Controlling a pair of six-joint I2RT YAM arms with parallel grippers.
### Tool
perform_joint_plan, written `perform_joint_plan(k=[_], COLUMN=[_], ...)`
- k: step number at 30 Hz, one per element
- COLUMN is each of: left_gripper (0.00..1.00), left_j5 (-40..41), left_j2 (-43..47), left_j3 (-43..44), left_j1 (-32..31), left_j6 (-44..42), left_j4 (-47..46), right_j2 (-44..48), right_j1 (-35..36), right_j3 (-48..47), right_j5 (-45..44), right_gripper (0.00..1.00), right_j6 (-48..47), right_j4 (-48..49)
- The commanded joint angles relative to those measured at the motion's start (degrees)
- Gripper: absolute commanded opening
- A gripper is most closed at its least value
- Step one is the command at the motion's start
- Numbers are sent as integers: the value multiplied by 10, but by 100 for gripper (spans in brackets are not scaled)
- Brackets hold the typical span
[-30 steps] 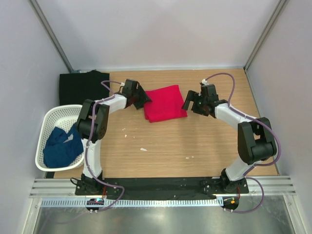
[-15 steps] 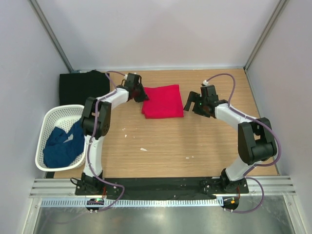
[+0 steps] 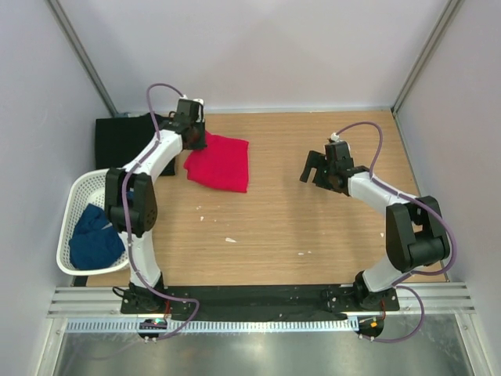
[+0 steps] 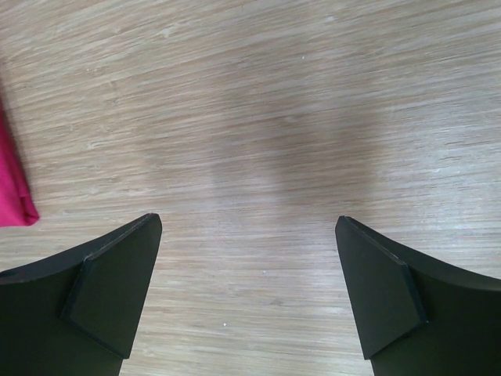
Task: Fold and stack the t-shirts
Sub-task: Neatly place the folded tshirt to the corner
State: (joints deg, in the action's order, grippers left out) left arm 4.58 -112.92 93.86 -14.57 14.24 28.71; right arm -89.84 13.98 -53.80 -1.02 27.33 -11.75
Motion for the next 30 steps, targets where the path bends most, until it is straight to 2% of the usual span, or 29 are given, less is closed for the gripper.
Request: perform_joint_plan(k=[1,6,12,17,22,30], left_gripper=[0,0,0,0,0,0], left_j5=[26,19,3,14,72,45], left_j2=[46,65,89,88,98,109], left_j3=[33,65,69,59,26,-4], left_j1=[23,77,126,168,183,230], left_j6=[-73,-98,-155,-169,-208,-183], left_j4=[35,73,57,15,-61,-139], right_j2=[30,36,28,17,1,-16], right_j1=[1,1,1,1,1,1], right_j3=[1,4,1,-7,-11,-24], right_j5=[-10,-21,-20,-17,-17,-11], right_gripper=[99,100,100,100,100,100], right_j6=[4,-3,-3,-2,0,-1], right_j4=[24,24,27,26,30,28])
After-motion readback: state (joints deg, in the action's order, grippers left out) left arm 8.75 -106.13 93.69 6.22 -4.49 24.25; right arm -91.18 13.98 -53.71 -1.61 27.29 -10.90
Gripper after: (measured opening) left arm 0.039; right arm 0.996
